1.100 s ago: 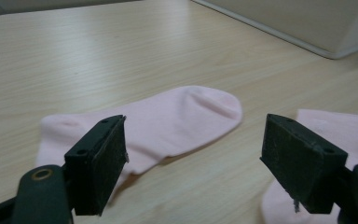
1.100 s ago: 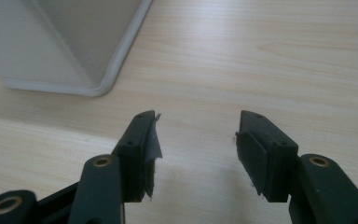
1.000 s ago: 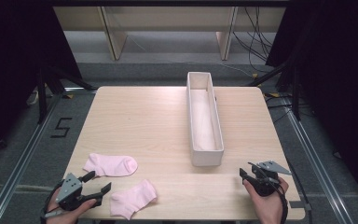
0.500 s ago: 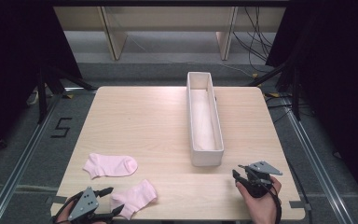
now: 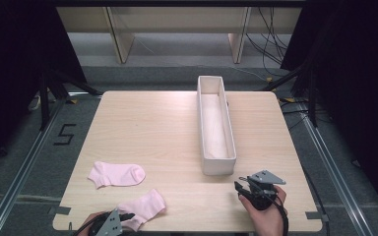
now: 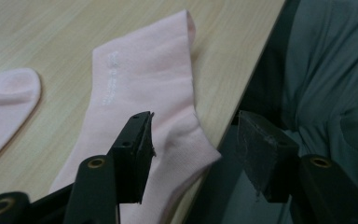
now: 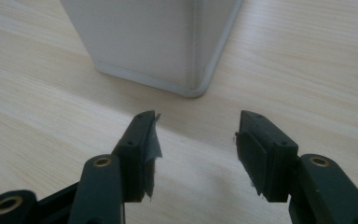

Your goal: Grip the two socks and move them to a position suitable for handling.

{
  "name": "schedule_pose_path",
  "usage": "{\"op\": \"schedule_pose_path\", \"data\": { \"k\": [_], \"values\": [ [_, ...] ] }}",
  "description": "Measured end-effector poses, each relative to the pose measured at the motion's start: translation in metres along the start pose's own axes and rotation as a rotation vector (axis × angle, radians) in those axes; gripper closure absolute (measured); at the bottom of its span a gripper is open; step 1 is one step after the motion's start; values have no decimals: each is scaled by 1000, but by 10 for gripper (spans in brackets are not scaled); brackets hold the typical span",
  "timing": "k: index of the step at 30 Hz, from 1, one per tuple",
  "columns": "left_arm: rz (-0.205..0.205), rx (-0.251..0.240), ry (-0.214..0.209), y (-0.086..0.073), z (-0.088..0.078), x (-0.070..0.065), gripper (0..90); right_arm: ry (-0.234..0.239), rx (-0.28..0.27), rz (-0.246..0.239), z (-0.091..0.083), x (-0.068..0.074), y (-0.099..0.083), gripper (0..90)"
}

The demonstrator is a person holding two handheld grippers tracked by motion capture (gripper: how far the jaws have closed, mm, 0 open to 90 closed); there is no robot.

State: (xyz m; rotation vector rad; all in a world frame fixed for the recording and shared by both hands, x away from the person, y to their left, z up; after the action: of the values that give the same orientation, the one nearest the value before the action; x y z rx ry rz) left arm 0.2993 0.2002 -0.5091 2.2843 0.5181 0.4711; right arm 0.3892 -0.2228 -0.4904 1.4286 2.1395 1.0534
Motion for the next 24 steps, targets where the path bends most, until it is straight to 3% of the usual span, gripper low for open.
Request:
{"op": "schedule_pose_path", "data": {
  "k": [2,5,6,8,10,12,14,15,18,19,22,23,24],
  "values": [
    [-3,12,-2,-4,2,0,482,-5,-4,-33,0,1,2,477],
    [-12,13,-5,-5,5,2,520,16,0,-26,2,4,2,477],
    [-38,5,-33,-4,6,2,535,7,2,-19,2,5,1,477],
    [-62,2,-37,-4,9,5,579,-2,1,-38,2,4,1,477],
    [-74,11,-46,-4,12,7,614,21,6,-24,2,6,1,477],
    [-88,12,-57,-4,14,7,623,18,-7,-29,3,5,1,477],
    [-94,23,-67,-3,15,9,658,18,8,-2,1,9,1,476],
    [-134,22,-70,-1,16,9,671,27,-10,-11,2,9,1,476],
    [-127,41,-66,-1,16,13,731,24,2,-53,0,10,3,478],
    [-174,31,-75,-1,17,14,747,53,-16,-60,2,15,3,490],
    [-160,46,-68,0,16,16,797,87,17,-48,2,27,4,508],
    [-156,58,-61,0,16,16,806,136,11,-86,6,33,6,538],
    [-156,58,-61,0,16,16,813,136,11,-86,6,33,6,538]
  ]
}}
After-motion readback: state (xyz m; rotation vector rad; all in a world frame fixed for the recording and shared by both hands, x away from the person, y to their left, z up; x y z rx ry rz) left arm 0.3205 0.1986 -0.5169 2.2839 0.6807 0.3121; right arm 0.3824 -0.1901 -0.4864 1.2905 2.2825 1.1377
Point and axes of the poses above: each handheld gripper's, and its own axes: z roughly forward along the jaws, y roughly out of its top, x roughly to its left, the point moved 2 cm from there along z, roughly forward along the jaws, and after that the axes turned 4 degrees about y, right-handed, at the moved point
